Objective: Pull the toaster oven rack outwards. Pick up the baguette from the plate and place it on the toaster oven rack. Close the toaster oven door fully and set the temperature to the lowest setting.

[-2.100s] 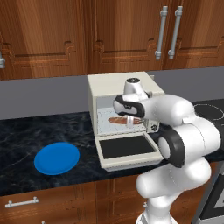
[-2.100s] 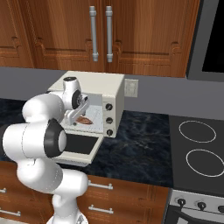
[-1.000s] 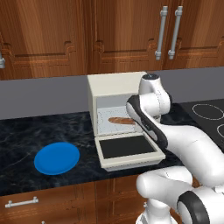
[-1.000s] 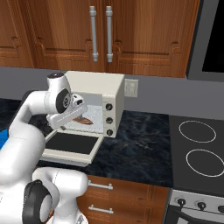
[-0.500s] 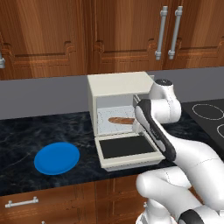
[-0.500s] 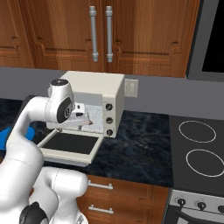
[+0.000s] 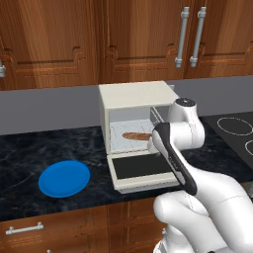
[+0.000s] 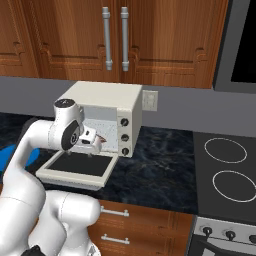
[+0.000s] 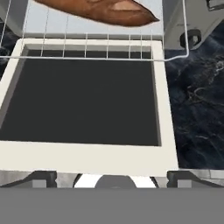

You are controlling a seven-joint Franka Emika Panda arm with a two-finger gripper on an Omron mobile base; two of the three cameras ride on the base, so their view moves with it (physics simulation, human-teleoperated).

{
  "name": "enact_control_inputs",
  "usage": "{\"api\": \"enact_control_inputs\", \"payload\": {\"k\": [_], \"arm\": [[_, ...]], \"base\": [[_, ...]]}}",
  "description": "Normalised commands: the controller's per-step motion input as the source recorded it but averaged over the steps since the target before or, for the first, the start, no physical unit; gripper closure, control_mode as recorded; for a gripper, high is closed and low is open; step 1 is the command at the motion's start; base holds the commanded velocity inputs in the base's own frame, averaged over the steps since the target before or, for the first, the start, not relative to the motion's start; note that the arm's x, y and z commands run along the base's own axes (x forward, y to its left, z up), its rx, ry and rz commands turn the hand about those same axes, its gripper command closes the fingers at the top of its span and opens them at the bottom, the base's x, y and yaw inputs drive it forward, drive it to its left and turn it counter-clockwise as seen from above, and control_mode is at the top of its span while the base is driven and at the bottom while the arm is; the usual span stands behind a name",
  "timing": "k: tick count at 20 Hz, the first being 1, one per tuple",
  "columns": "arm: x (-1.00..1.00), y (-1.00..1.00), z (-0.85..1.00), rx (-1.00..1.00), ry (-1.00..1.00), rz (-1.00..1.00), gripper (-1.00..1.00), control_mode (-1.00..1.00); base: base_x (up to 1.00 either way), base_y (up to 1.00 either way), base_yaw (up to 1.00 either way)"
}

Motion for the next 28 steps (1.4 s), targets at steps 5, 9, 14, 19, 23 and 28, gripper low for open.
{"api": "enact_control_inputs", "payload": {"k": [5, 9, 14, 19, 23, 28], "arm": [[0.04, 0.0, -0.31, -0.04, 0.0, -0.15, -1.0, -1.0], [0.37, 0.0, -0.02, -0.07, 0.0, -0.11, -1.0, -1.0], [0.53, 0.0, -0.09, -0.04, -0.02, -0.08, -1.0, -1.0], [0.52, 0.0, -0.13, 0.0, -0.02, -0.02, -1.0, -1.0], [0.34, 0.0, -0.09, 0.0, 0.0, 0.0, -1.0, -1.0], [0.34, 0.0, -0.18, 0.0, 0.0, 0.0, -1.0, -1.0]], "base": [[0.0, 0.0, 0.0], [0.0, 0.0, 0.0], [0.0, 0.0, 0.0], [0.0, 0.0, 0.0], [0.0, 0.0, 0.0], [0.0, 0.0, 0.0]]}}
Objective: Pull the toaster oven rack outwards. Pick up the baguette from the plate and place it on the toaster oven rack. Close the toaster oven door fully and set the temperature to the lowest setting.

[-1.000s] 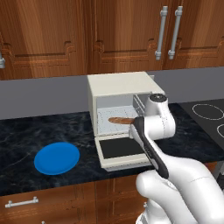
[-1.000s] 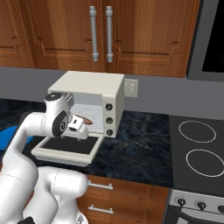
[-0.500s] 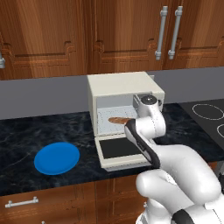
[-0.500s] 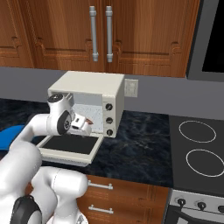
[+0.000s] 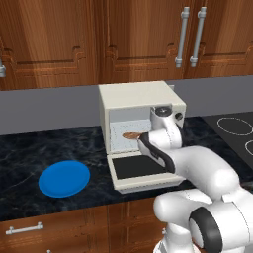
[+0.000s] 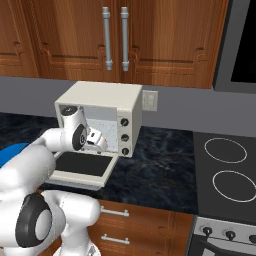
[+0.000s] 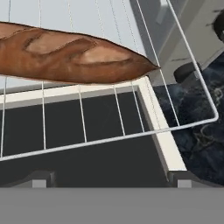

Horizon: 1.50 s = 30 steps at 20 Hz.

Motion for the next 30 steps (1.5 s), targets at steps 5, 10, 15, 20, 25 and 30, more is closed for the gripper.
{"api": "enact_control_inputs", "payload": {"k": [5, 10, 15, 20, 25, 30], "arm": [[0.36, 0.0, -0.21, 0.0, 0.0, 0.0, -1.0, -1.0], [0.37, 0.0, -0.16, 0.0, 0.0, 0.0, -1.0, -1.0], [0.42, 0.0, 0.0, 0.0, -0.01, 0.0, -1.0, -1.0], [0.33, 0.0, 0.03, 0.0, -0.01, 0.0, -1.0, -1.0], [0.4, 0.0, 0.05, 0.0, -0.03, 0.0, -1.0, -1.0], [0.44, 0.0, 0.13, 0.0, -0.03, 0.0, -1.0, -1.0]], "base": [[0.0, 0.0, 0.0], [0.0, 0.0, 0.0], [0.0, 0.0, 0.0], [0.0, 0.0, 0.0], [0.0, 0.0, 0.0], [0.0, 0.0, 0.0]]}}
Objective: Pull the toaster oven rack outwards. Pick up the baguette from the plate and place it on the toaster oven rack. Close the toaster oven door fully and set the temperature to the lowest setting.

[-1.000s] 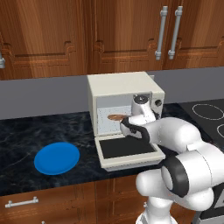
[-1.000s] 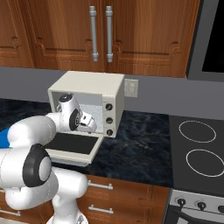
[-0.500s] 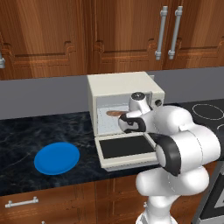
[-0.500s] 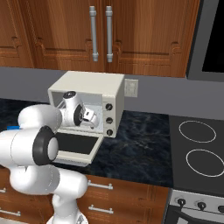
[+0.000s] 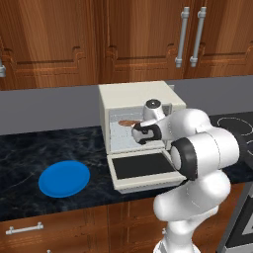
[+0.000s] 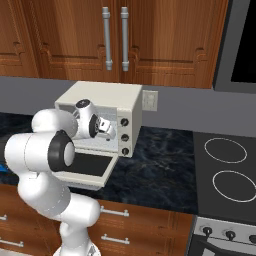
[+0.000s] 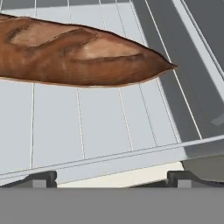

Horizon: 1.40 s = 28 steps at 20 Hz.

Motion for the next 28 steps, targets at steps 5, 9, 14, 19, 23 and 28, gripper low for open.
{"api": "enact_control_inputs", "payload": {"k": [5, 9, 14, 19, 23, 28], "arm": [[0.46, 0.0, 0.08, 0.0, -0.03, 0.0, -1.0, -1.0], [0.51, 0.0, 0.0, 0.0, -0.02, 0.0, -1.0, -1.0], [0.44, 0.0, 0.0, 0.0, -0.01, 0.0, -1.0, -1.0], [-0.33, 0.0, 0.23, 0.01, 0.0, -0.01, -1.0, -1.0], [-0.63, 0.0, 0.41, 0.02, -0.01, 0.0, -1.0, -1.0], [-0.56, -0.07, 0.38, 0.07, 0.0, -0.02, -1.0, -1.0]], "base": [[0.0, 0.0, 0.0], [0.0, 0.0, 0.0], [0.0, 0.0, 0.0], [0.0, 0.0, 0.0], [0.0, 0.0, 0.0], [0.0, 0.0, 0.0]]}}
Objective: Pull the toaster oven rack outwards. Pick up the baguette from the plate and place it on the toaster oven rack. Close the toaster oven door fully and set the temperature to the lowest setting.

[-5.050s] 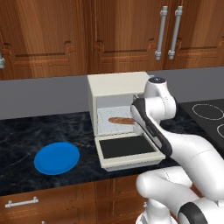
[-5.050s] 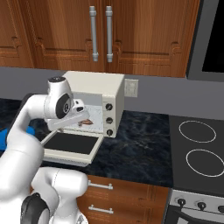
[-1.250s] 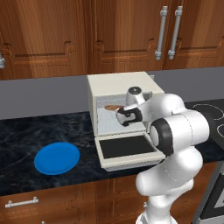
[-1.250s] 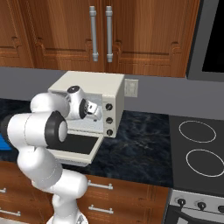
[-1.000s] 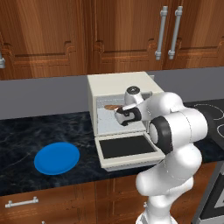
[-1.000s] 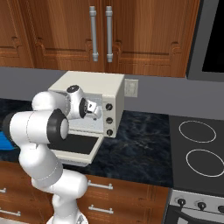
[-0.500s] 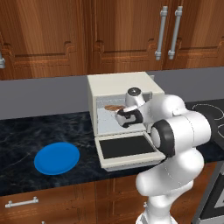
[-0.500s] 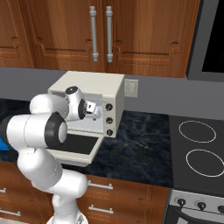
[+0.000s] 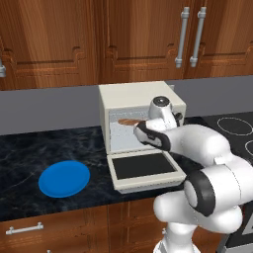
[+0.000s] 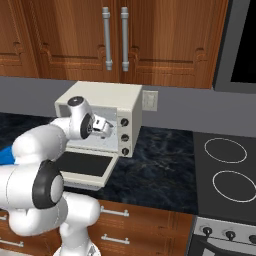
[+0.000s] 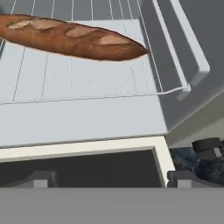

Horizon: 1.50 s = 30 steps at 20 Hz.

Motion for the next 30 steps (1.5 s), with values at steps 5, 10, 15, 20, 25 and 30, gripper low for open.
{"api": "enact_control_inputs", "payload": {"k": [5, 10, 15, 20, 25, 30], "arm": [[-0.57, -0.53, 0.01, 0.24, 0.0, -0.09, -1.0, -1.0], [-0.46, -0.64, 0.0, 0.36, 0.0, -0.1, -1.0, -1.0], [-0.62, -0.56, 0.01, 0.36, 0.0, -0.04, -1.0, -1.0], [-0.52, -0.64, 0.02, 0.35, 0.02, 0.0, -1.0, -1.0], [-0.07, -0.22, 0.0, 0.36, 0.03, 0.09, -1.0, -1.0], [0.0, 0.0, -0.09, 0.36, 0.0, 0.16, -1.0, -1.0]], "base": [[0.0, 0.0, 0.0], [0.0, 0.0, 0.0], [0.0, 0.0, 0.0], [0.0, 0.0, 0.0], [0.0, 0.0, 0.0], [0.0, 0.0, 0.0]]}}
